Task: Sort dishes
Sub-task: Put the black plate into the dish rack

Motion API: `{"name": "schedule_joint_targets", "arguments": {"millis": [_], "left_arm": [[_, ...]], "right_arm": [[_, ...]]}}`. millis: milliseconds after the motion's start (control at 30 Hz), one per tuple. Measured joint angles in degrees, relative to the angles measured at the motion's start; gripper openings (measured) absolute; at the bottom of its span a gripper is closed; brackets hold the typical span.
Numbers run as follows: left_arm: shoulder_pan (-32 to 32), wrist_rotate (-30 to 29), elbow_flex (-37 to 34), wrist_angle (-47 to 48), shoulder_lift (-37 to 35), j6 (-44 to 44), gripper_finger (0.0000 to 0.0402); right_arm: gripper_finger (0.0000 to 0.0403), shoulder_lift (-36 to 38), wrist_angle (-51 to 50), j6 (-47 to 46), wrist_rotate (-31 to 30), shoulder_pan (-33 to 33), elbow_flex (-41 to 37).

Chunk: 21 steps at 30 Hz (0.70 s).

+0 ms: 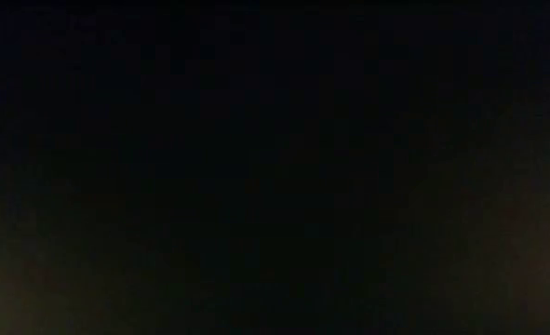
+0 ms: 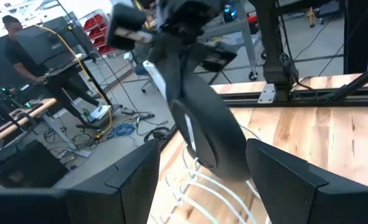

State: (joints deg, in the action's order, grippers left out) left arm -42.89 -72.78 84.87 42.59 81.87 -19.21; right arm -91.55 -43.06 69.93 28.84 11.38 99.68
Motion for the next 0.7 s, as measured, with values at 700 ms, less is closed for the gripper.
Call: {"name": "schedule_joint_targets", "arguments": {"millis": [700], "left_arm": [[0.5, 2.3, 0.0, -2.5, 2.0, 2.7, 0.0249]], "right_arm": [[0.002, -8.7, 2.5, -0.1, 1.9, 3.9, 0.0]]}}
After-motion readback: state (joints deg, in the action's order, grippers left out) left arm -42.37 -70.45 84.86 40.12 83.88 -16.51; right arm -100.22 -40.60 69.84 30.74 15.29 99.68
